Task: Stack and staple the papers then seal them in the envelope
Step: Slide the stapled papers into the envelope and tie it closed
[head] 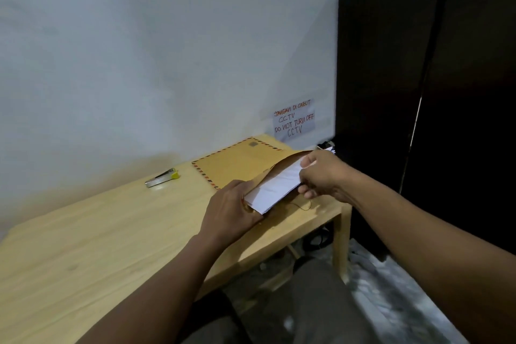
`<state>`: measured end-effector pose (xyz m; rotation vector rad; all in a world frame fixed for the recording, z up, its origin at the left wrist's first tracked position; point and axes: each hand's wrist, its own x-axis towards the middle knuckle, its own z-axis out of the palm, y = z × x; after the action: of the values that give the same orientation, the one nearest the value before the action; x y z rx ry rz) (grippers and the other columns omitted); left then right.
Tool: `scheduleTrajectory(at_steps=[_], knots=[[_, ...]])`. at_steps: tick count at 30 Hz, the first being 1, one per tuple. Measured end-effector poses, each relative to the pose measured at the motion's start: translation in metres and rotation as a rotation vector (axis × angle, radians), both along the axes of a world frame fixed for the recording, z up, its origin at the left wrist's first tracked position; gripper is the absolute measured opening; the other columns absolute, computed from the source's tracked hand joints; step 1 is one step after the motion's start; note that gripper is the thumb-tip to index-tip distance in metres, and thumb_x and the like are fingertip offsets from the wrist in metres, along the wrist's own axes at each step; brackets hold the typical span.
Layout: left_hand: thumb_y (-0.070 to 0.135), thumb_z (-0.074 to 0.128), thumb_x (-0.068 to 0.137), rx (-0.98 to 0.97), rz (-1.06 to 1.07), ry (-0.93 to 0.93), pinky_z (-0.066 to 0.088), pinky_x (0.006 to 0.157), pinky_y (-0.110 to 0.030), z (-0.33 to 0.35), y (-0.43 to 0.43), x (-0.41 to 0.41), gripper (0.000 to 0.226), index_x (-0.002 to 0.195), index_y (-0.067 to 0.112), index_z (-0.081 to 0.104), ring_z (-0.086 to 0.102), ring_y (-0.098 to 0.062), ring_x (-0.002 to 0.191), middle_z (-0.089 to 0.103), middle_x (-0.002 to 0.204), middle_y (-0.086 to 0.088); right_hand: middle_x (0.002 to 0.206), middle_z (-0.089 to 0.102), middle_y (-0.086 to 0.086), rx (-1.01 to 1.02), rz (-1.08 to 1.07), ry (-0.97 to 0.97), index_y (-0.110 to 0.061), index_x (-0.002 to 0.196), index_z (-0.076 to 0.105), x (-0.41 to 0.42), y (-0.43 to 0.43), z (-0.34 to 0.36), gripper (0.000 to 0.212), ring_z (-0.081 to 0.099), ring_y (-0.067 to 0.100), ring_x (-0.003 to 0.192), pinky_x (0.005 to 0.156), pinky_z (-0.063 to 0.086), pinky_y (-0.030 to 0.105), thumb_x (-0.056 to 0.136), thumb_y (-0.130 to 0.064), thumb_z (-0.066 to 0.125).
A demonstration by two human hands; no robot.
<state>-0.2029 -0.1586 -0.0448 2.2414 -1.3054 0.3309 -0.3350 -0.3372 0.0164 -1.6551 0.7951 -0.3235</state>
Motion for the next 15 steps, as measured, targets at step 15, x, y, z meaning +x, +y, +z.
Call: scheduleTrajectory(at_steps=[15], knots=[[0.081,0.064,0.070,-0.061,-0.064,-0.013,0.053,0.088,-0.025,-0.007,0.007,0.003,0.092,0.137,0.019,0.059,0.062,-0.011,0.110,0.066,0.129,0.002,0.095,0.065,0.016,0.344,-0.144,-0.188,0.005,0.127,0.053,0.060,0.024,-0.011,0.034,0.070,0.024,0.087,0.084,0.062,0.038,0.094,0.007,0.044]])
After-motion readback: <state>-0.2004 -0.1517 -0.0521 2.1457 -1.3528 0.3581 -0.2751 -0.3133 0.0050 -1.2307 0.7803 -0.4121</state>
